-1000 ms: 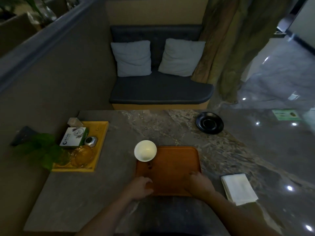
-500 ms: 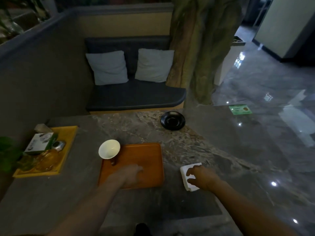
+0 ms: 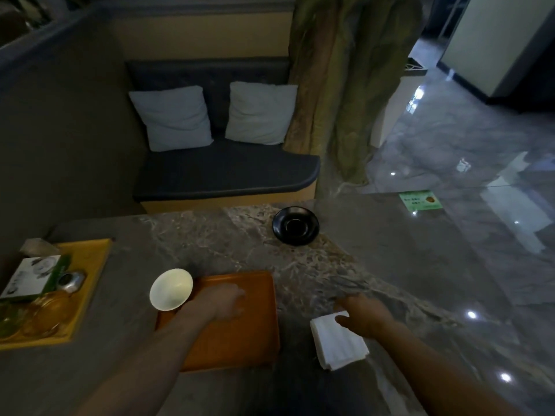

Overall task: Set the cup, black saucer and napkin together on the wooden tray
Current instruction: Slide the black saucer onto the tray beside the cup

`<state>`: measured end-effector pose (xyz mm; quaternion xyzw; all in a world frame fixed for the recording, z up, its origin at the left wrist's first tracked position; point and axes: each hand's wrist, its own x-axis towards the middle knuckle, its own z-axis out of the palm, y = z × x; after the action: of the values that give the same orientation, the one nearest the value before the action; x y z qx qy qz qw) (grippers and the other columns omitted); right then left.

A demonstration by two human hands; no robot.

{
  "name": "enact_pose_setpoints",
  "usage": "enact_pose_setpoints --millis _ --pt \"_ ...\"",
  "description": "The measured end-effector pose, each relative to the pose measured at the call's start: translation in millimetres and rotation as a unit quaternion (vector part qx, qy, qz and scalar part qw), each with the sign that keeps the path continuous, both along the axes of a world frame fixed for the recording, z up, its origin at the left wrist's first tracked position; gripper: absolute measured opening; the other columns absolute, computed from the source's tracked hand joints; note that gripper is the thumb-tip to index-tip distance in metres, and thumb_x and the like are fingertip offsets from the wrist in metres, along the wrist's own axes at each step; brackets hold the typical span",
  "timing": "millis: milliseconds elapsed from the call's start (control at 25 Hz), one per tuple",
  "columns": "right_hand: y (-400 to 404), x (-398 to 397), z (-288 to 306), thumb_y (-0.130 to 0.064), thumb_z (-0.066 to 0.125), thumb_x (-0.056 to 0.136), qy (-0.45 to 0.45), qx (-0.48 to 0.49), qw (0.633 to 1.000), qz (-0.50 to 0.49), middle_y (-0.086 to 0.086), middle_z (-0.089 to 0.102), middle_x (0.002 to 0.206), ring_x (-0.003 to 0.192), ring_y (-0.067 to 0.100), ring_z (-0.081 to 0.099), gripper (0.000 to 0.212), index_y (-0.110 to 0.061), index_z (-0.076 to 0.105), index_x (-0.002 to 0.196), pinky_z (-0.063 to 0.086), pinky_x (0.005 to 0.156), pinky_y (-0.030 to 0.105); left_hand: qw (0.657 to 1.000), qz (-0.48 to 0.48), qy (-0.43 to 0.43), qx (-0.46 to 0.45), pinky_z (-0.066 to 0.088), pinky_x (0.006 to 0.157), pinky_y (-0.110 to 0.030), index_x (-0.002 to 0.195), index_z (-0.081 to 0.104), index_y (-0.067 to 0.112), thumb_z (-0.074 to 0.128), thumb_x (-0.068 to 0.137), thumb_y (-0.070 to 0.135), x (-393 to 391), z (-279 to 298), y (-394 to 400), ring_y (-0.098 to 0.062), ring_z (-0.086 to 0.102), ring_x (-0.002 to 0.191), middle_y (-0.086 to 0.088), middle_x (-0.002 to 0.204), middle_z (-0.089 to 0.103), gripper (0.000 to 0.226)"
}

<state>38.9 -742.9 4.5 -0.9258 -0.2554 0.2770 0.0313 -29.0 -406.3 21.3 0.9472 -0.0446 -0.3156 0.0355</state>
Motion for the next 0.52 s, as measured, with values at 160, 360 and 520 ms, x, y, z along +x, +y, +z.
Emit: enact_pose_setpoints --millis 160,360,520 --pt "18 38 -7 -0.039 0.05 0.093 0.012 -0.027 1.0 0.001 0.0 0.063 0.124 0.108 0.02 0.059 0.029 -0.03 0.058 0.12 0.051 0.087 0.036 0.999 -0.033 0.015 0.037 0.047 0.095 -0.042 0.134 0.052 0.022 0.053 0.096 0.042 41 -6 22 -0.027 0.054 0.123 -0.007 0.137 0.055 0.043" --pt "39 82 -15 -0.042 0.056 0.091 0.021 -0.073 0.997 -0.003 0.004 0.057 0.135 0.12 0.024 0.055 0.045 -0.032 0.048 0.134 0.048 0.096 0.038 0.997 -0.052 0.023 0.061 0.05 0.091 -0.044 0.123 0.059 0.018 0.055 0.095 0.037 91 -13 43 -0.031 0.056 0.116 -0.012 0.128 0.058 0.035" --pt "48 114 -17 -0.052 0.057 0.088 -0.008 -0.074 0.997 -0.026 0.001 0.049 0.145 0.128 0.026 0.049 0.058 -0.035 0.039 0.141 0.045 0.099 0.039 0.998 -0.024 0.027 0.042 0.051 0.093 -0.046 0.121 0.058 0.02 0.056 0.094 0.043 127 -21 52 -0.028 0.056 0.112 -0.009 0.124 0.059 0.036"
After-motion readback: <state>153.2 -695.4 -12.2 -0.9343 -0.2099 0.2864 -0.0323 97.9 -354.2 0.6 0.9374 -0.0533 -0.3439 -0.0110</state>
